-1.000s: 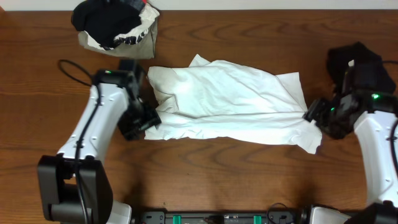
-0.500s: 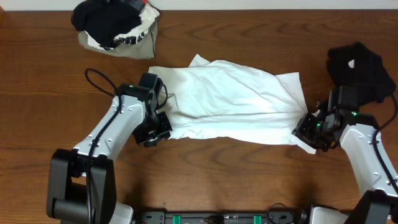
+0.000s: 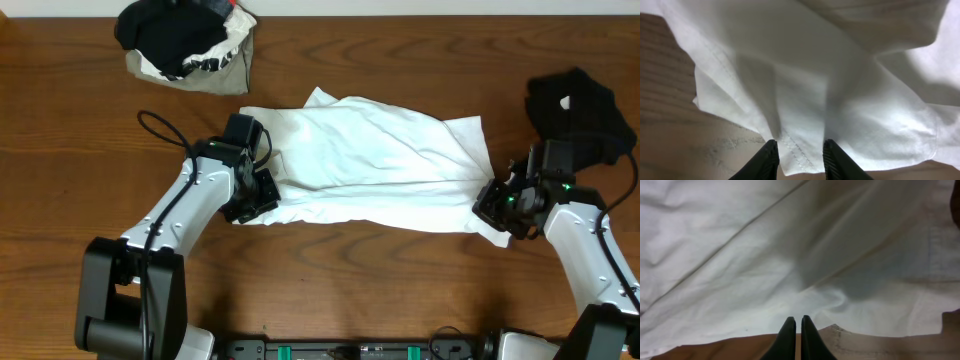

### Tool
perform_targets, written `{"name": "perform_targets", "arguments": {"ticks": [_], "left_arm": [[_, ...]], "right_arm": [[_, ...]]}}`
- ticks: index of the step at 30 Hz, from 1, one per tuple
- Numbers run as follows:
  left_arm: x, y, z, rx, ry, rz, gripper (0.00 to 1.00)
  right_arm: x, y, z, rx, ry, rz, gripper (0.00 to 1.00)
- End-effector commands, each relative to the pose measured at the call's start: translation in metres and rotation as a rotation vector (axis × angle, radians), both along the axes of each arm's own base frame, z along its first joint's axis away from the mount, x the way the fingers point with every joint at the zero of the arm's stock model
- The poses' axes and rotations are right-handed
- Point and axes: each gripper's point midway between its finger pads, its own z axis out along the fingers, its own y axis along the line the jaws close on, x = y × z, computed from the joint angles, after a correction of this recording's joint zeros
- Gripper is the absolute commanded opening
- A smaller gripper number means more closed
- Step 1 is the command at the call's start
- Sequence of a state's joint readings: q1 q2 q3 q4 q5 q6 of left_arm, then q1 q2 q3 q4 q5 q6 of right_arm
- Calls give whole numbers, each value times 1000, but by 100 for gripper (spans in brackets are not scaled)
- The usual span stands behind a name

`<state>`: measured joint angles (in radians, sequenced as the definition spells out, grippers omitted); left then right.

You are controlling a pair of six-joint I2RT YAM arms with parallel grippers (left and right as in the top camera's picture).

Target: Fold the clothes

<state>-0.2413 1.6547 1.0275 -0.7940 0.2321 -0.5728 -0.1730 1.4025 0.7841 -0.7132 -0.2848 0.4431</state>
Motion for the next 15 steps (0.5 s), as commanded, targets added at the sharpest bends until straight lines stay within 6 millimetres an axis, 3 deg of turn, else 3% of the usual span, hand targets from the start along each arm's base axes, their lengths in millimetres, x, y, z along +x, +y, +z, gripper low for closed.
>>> {"name": "perform_targets", "arguments": {"ticks": [1,15], "left_arm": [[0,3,-5,17,7,6,29],[-3,4,-49,44,112,4,28]], "right_arm": [[-6,5,-7,6,12,10,2],[-12,-5,-21,-55,43,-5,2]]}}
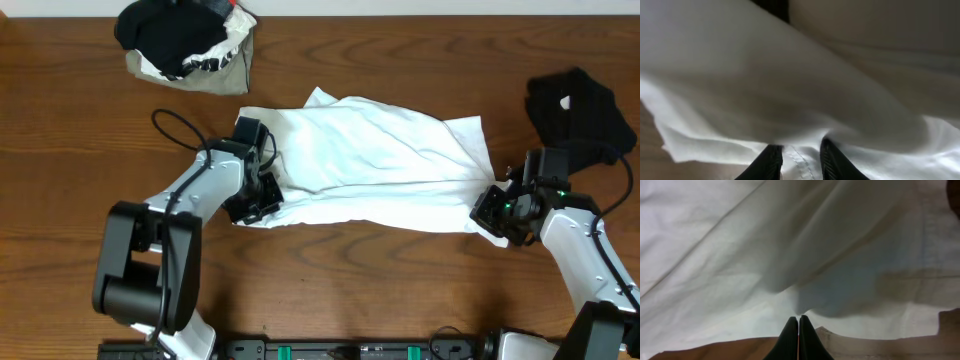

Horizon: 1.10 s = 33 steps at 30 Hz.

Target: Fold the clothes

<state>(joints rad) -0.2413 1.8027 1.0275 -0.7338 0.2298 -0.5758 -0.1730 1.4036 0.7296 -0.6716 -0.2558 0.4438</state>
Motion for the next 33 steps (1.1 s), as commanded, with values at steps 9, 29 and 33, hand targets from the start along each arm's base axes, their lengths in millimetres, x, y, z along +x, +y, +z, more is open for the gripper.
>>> {"name": "perform_targets", "arguments": {"ticks": [9,29,33], "left_arm": [[-15,32,-13,64,109,86,28],[-50,76,-3,78,293,246,27],[-55,79,-2,99,310,243,27]], "right_arm": [[-11,-12,-30,-74,121,-46,2],[-22,-53,-47,-195,220,-211,4],[-23,-64,-46,-197,217,-227,4]]}}
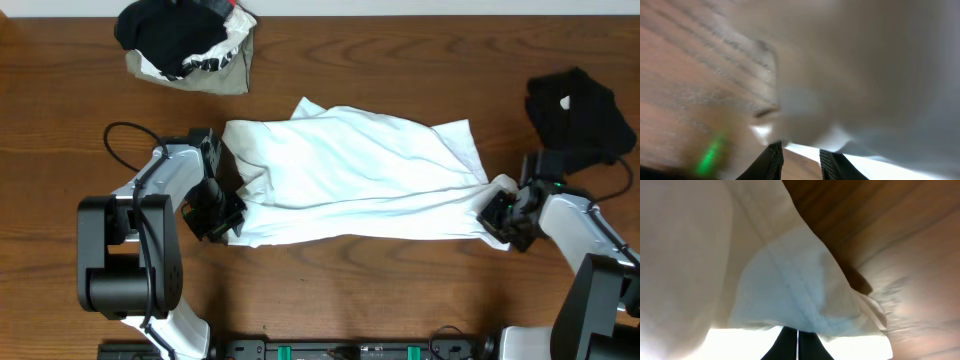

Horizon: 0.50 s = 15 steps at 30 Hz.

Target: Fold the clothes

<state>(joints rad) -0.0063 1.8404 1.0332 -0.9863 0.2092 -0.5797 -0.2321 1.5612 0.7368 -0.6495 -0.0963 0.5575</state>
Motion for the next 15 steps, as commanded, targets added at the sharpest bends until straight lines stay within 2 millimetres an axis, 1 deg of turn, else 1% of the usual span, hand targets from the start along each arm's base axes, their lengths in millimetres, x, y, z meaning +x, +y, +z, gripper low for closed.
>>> {"name": "perform_targets", "arguments": {"ticks": [1,5,6,9,10,11,12,15], "left_arm": [[-9,8,-3,41,38,3,28],[-14,8,-1,46,62,17,27],[-14,8,-1,46,65,17,26],[-15,9,1,46,67,13,19],[-15,9,2,46,64,12,19],[-15,9,4,46,58,13,19],[-14,9,8,46,45,12,15],[-10,9,23,41,-17,-1,16]], "right_arm": [[-9,-26,-6,-88,50,-31,3],[-5,-35,1,-92,46,-46,4],[-3,-36,4,-91,44,-49,3],[3,-38,16,-93,44,-24,4],[5,-39,21,-92,46,-21,5],[7,-39,25,-92,49,-21,4],[8,-40,31,-90,53,-21,2],[15,-40,48,-81,53,-19,2]]}}
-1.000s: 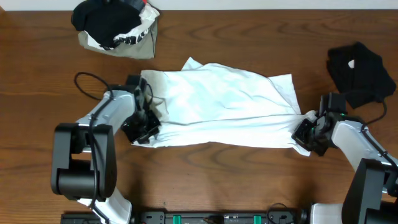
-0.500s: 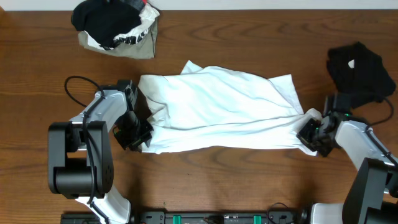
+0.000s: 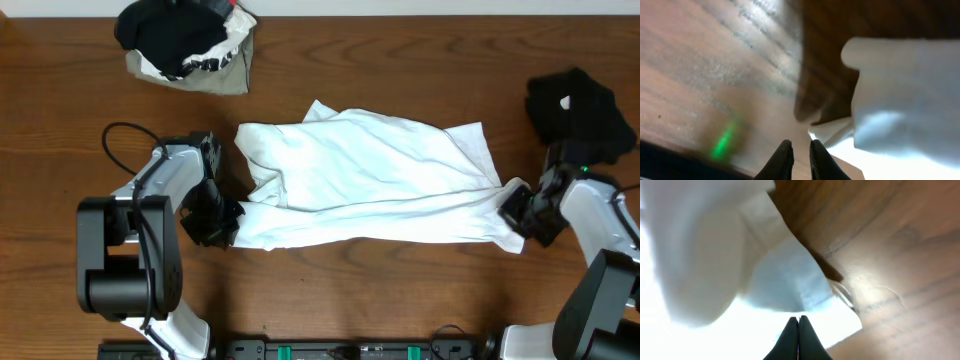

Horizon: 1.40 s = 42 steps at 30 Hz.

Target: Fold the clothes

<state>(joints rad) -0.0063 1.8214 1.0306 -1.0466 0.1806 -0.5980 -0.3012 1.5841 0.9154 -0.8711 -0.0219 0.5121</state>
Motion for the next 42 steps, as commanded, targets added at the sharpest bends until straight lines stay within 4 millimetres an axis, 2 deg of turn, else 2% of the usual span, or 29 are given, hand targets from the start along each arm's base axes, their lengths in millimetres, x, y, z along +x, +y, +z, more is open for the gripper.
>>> {"name": "perform_targets", "arguments": {"ticks": [1,2,4,7,9,10,13,17,21,24,26,29,32,39,42], "left_arm": [[5,4,21,5,-91,-19,16],[8,4,28,3,-125,-27,22],[12,3,40,1,-182,-31,58],[13,3,52,-2,-231,-29,83],[14,3,55,0,-245,-28,96],[15,3,55,3,-247,-16,99],[17,8,54,23,-242,79,100],[17,20,55,23,-238,175,100],[13,36,58,-14,-224,293,100],[6,57,61,-17,-211,405,100],[-1,69,62,-22,-195,468,100],[-6,79,64,-66,-202,485,100],[-11,83,65,-75,-191,499,100],[-13,84,65,-75,-184,506,100],[-14,84,65,-76,-182,506,100]], "right_arm": [[16,-8,20,-17,-30,11,4],[18,-5,26,0,-36,20,10],[27,8,38,67,-70,75,20],[41,46,52,239,-158,216,35],[49,82,63,383,-241,365,43],[50,100,68,438,-272,434,47],[48,149,76,518,-304,618,59],[45,212,74,476,-323,861,76],[51,256,70,339,-359,943,82],[48,298,75,302,-447,1107,85],[42,317,76,240,-488,1234,85],[35,334,74,95,-528,1393,85],[30,341,72,-52,-534,1487,84],[-5,380,66,-95,-570,1837,87],[-15,400,63,-92,-608,1909,95]]}}
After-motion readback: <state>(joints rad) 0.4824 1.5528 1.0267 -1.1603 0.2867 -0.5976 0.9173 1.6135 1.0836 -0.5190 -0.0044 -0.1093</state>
